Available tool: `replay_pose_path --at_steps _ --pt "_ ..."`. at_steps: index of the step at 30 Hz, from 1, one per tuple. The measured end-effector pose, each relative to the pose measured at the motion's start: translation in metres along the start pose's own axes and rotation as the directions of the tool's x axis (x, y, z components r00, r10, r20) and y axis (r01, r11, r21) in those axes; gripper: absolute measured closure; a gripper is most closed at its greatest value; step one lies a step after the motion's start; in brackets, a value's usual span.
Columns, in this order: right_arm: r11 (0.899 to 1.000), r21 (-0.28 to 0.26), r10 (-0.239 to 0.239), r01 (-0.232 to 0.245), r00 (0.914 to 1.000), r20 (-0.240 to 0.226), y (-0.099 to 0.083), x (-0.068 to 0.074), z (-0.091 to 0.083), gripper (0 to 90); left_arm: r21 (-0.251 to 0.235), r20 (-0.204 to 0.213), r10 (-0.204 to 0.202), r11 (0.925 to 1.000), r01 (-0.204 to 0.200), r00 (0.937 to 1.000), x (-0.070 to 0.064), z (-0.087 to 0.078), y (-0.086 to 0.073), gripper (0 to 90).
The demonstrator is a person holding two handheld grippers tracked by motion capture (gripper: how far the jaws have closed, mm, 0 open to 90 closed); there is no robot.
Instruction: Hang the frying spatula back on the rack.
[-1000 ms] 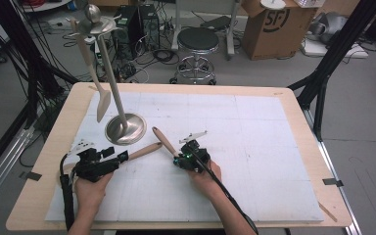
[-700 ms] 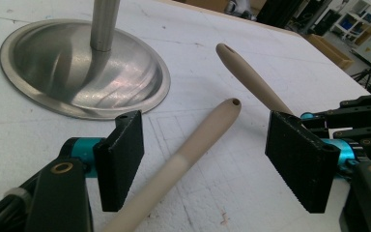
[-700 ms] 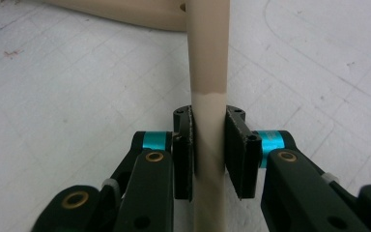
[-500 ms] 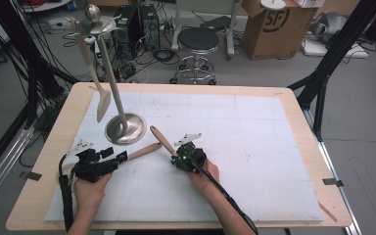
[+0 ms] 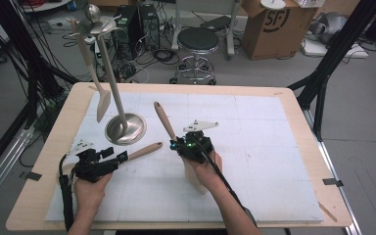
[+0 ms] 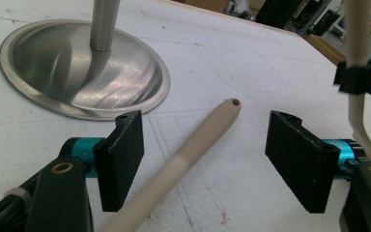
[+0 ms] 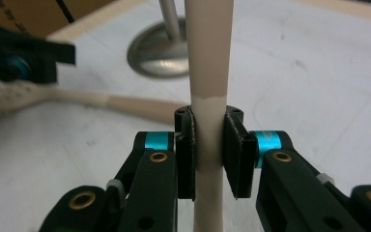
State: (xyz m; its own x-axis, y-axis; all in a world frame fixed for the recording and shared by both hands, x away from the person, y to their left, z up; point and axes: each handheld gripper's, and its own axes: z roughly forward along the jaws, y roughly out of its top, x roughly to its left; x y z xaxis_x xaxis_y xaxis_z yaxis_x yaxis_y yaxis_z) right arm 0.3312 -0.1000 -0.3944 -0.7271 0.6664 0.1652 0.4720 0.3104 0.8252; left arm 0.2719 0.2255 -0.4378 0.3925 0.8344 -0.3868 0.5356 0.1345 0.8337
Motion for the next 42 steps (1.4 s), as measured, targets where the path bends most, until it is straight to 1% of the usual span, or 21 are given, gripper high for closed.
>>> replay_pose_path --at_steps 4,8,10,12,13,16,18,21,23,26,27,29,31,32,34,37,40,42 --pt "0.999 -0.038 -0.011 0.011 0.9999 -0.004 0.016 0.002 -0.003 77.6 -0.002 0.000 -0.005 1.0000 0.005 1.0000 0.001 -0.001 0.000 30.4" --pt "0.995 -0.097 -0.005 0.002 0.9994 -0.034 0.025 0.004 -0.006 77.6 -0.002 0.000 -0.002 1.0000 0.002 1.0000 0.001 -0.001 0.000 30.4" --pt "0.995 -0.103 -0.015 0.011 0.9992 -0.038 0.027 0.006 -0.006 77.6 -0.003 -0.001 -0.003 1.0000 0.003 1.0000 0.001 -0.001 0.000 30.4" --pt "0.996 -0.087 -0.022 0.019 0.9993 -0.031 0.026 0.008 -0.004 77.6 -0.004 0.000 -0.003 1.0000 0.003 1.0000 0.001 -0.001 0.000 30.4" --pt "0.996 -0.088 -0.024 0.021 0.9991 -0.036 0.025 0.008 -0.003 77.5 -0.003 0.000 -0.002 1.0000 0.002 1.0000 0.001 -0.002 0.000 30.4" --pt "0.995 -0.093 -0.026 0.023 0.9992 -0.030 0.025 0.010 -0.001 77.5 -0.005 -0.001 -0.002 1.0000 0.002 1.0000 0.001 -0.002 0.000 30.4" --pt "0.995 -0.098 -0.021 0.017 0.9990 -0.041 0.025 0.010 0.000 77.5 -0.005 0.000 -0.002 1.0000 0.002 1.0000 0.001 -0.002 0.000 30.4" --pt "0.992 -0.127 -0.031 0.026 0.9985 -0.045 0.024 0.013 -0.001 77.5 -0.004 -0.001 -0.002 1.0000 0.002 1.0000 0.001 -0.002 0.000 30.4" --pt "0.986 -0.163 -0.045 0.036 0.9977 -0.051 0.024 0.016 -0.003 77.5 -0.004 -0.001 -0.002 1.0000 0.002 1.0000 0.001 -0.002 0.000 30.4" --pt "0.979 -0.195 -0.063 0.050 0.9961 -0.061 0.025 0.020 -0.004 77.4 -0.006 0.000 -0.003 1.0000 0.003 1.0000 0.001 -0.002 0.000 30.4" --pt "0.979 -0.199 -0.067 0.052 0.9956 -0.066 0.025 0.020 -0.004 77.4 -0.006 0.000 -0.004 1.0000 0.004 1.0000 0.001 -0.002 0.000 30.4" --pt "0.978 -0.201 -0.070 0.057 0.9958 -0.058 0.025 0.021 -0.005 77.3 -0.005 0.001 -0.003 1.0000 0.003 1.0000 0.001 -0.002 0.000 30.4" --pt "0.975 -0.214 -0.073 0.057 0.9949 -0.069 0.024 0.021 -0.005 77.3 -0.005 0.001 -0.003 1.0000 0.003 1.0000 0.002 -0.002 0.000 30.4" --pt "0.973 -0.223 -0.077 0.061 0.9950 -0.063 0.023 0.022 -0.006 77.3 -0.004 0.001 -0.002 1.0000 0.002 1.0000 0.002 -0.002 0.000 30.4" --pt "0.972 -0.227 -0.082 0.064 0.9939 -0.073 0.022 0.023 -0.005 77.2 -0.004 0.002 -0.002 1.0000 0.002 1.0000 0.002 -0.002 0.000 30.4" --pt "0.969 -0.235 -0.091 0.073 0.9936 -0.067 0.022 0.024 -0.005 77.3 -0.007 0.000 -0.003 1.0000 0.003 1.0000 0.001 -0.002 0.000 30.4" --pt "0.964 -0.258 -0.080 0.058 0.9940 -0.075 0.024 0.023 -0.007 77.4 -0.005 -0.001 -0.004 1.0000 0.004 1.0000 0.001 -0.002 0.000 30.4" --pt "0.966 -0.256 -0.063 0.040 0.9948 -0.080 0.026 0.022 -0.007 77.5 -0.003 -0.002 0.000 1.0000 0.000 1.0000 0.001 -0.002 0.000 30.4"
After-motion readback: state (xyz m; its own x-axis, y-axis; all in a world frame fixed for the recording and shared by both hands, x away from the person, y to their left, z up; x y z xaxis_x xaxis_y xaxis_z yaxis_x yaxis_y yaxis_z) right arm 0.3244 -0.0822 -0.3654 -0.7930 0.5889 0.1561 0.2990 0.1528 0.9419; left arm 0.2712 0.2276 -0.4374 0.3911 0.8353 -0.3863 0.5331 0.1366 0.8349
